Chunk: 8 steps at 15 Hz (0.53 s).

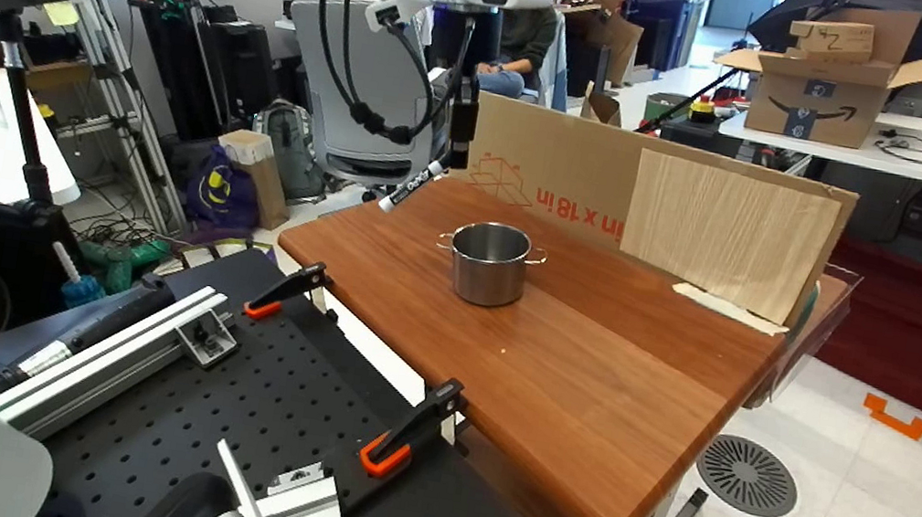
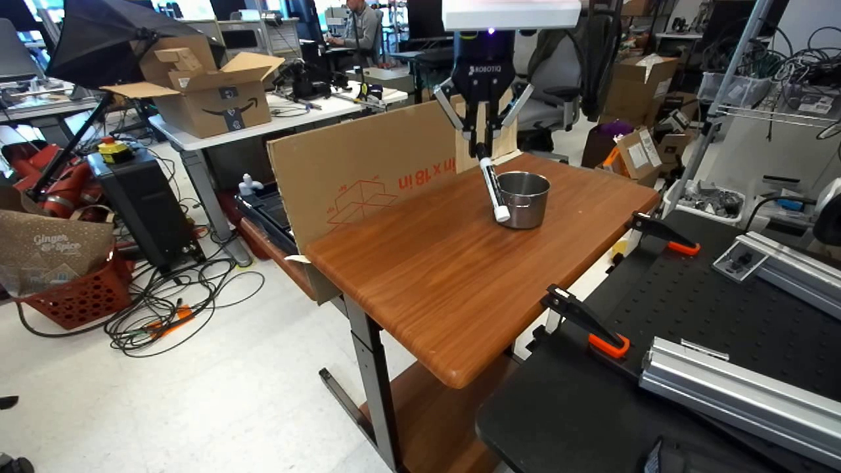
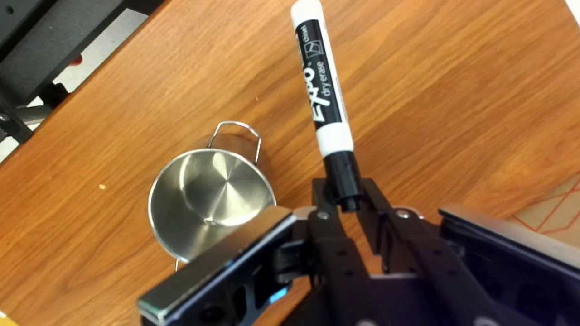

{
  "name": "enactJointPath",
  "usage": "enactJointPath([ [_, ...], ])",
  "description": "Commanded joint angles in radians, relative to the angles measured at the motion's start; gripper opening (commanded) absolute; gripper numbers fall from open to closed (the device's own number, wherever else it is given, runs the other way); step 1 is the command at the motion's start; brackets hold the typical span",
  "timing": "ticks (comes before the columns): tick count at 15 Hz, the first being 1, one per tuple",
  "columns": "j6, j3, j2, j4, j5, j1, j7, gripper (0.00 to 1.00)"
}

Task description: Pick up the pen from the silver pot and put it on the table.

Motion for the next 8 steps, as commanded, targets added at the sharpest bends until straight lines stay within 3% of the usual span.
enactJointPath([
  [1, 0.017, 0.003, 0.066, 0.029, 0.010, 0.020, 0.001, 0.05],
  [8, 0.036, -0.011, 0.216, 0.133, -0.004, 0.070, 0.022, 0.05],
])
